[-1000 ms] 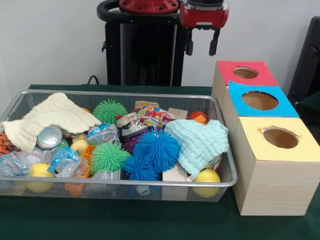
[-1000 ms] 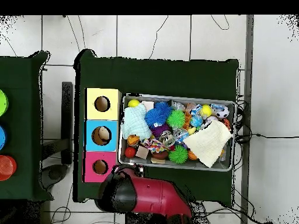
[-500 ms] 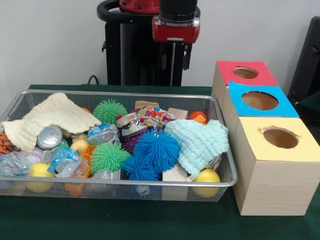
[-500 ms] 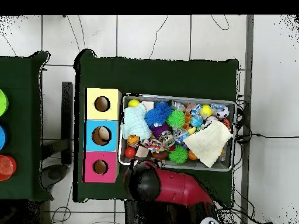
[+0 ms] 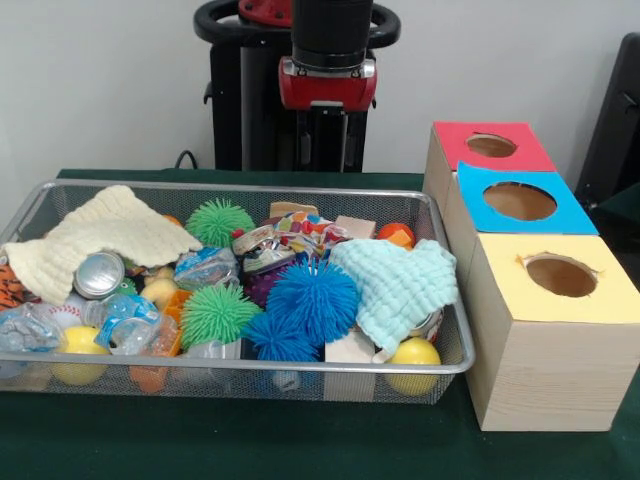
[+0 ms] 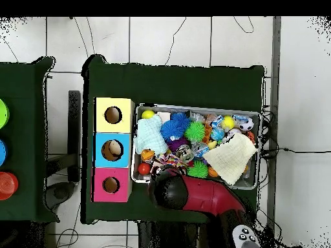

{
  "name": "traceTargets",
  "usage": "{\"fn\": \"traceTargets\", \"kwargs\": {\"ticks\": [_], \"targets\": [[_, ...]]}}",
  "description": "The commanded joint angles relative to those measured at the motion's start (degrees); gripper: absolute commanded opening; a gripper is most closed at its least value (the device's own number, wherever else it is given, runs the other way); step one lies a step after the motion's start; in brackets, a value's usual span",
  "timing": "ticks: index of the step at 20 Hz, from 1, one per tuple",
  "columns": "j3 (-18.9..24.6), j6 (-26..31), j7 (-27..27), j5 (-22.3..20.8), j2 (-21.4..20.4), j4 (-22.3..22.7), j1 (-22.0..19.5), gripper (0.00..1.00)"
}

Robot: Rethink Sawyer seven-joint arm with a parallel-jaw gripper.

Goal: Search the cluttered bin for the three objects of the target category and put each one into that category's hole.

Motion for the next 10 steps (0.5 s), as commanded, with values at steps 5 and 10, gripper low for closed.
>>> {"fn": "traceTargets", "kwargs": {"ticks": [5, 10], "targets": [[8.66, 5.4, -5.47, -5.36, 4.27, -11.42, -4.88, 1.0], [11.11, 9.09, -9.23, -8.11, 5.33, -13.06, -8.26, 1.0]]}}
